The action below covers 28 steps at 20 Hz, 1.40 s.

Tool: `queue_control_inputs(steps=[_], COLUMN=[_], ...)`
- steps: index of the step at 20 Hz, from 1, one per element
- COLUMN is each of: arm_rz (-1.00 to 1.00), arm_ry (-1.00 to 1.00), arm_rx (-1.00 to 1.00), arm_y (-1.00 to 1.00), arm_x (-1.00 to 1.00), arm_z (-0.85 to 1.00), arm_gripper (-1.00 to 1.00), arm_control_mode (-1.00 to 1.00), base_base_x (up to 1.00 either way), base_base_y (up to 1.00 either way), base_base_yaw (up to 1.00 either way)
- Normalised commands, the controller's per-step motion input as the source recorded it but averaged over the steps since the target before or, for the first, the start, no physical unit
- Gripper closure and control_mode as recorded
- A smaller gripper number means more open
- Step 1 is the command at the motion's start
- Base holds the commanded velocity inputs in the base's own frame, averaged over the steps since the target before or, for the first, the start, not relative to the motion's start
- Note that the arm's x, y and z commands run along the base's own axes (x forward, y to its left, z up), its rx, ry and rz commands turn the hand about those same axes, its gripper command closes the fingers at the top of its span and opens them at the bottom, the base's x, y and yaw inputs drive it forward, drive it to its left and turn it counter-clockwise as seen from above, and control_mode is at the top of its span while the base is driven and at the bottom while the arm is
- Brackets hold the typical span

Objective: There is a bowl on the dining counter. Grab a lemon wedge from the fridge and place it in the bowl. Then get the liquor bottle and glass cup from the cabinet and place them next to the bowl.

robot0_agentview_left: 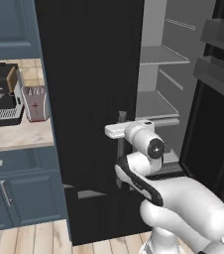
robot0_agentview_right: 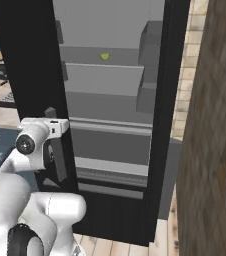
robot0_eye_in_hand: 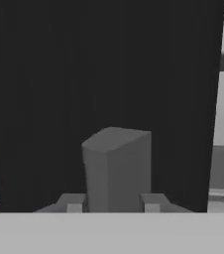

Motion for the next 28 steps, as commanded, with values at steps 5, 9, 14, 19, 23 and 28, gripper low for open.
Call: queue_control_inputs(steps=[5,9,14,19,23,28], arm_rz=[0.0,0.01,0.01,0.0,0.01,0.01], arm_ry=[-0.08,-0.02,0.0,0.0,0.0,0.01], arm_rx=[0.0,0.0,0.03,0.15,0.25,0.26], arm_y=[0.56,0.59,0.25,-0.23,-0.71,-0.9], arm_x=[-1.0,-0.98,-0.77,-0.79,-0.62,-0.27], arm_z=[0.0,0.0,0.0,0.09,0.11,0.09], arm_gripper=[1.0,-1.0,-1.0,-1.0,-1.0,-1.0], arm_control_mode=[-1.0,-1.0,-1.0,-1.0,-1.0,-1.0], base_base_x=[0.0,0.0,0.0,0.0,0.0,0.0], base_base_y=[0.0,0.0,0.0,0.0,0.0,0.0], base_base_yaw=[0.0,0.0,0.0,0.0,0.0,0.0])
